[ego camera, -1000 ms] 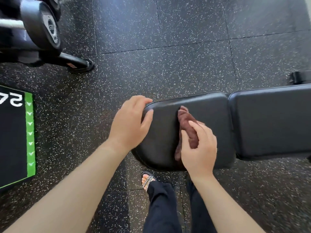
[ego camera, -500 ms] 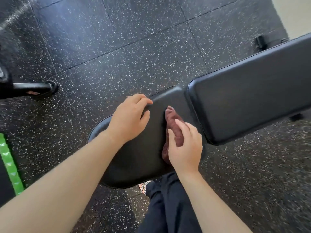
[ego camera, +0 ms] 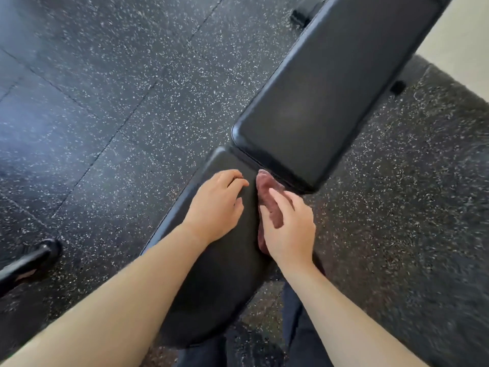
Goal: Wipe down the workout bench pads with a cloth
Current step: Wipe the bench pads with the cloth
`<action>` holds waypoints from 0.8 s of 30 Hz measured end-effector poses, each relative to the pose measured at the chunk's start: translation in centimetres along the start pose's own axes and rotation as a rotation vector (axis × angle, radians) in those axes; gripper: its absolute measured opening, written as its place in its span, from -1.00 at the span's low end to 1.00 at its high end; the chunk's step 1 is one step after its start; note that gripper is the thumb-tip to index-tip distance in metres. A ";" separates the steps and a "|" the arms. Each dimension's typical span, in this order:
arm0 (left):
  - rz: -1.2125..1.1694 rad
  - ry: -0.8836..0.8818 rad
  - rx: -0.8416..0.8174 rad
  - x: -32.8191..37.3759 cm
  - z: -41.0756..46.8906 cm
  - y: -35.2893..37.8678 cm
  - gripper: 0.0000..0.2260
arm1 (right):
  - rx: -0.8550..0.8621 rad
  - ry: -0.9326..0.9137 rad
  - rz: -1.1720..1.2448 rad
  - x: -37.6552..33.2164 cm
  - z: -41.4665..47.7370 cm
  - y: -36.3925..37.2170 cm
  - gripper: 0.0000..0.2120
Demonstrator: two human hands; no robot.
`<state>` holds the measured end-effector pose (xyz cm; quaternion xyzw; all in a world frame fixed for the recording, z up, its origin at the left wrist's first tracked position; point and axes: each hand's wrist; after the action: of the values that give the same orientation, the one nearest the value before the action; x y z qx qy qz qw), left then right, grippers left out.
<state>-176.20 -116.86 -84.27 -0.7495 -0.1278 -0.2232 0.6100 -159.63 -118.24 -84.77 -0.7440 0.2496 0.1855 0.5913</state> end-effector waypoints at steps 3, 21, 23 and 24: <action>0.037 0.104 -0.062 -0.2 0.3 0.1 -0.66 | 0.128 0.095 0.028 -0.7 -4.1 0.6 -0.65; 0.244 0.163 -0.079 0.1 -0.6 2.4 -0.60 | 0.357 0.415 0.291 0.7 -4.0 1.7 -0.65; 0.250 0.161 -0.092 0.1 -0.6 2.5 -0.59 | 0.374 0.452 0.322 0.0 -6.2 1.9 -0.65; 0.248 0.159 -0.098 0.1 -0.7 2.5 -0.59 | 0.384 0.475 0.337 -0.4 -7.0 2.0 -0.65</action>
<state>-175.07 -118.06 -86.25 -0.7685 0.0257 -0.2107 0.6036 -161.25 -125.32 -84.55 -0.5899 0.5298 0.0517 0.6072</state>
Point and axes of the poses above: each hand's wrist, its own z-axis towards the middle knuckle, its own y-axis out of the palm, x = y × z, and after that the axes turned 3 degrees about y, right-handed
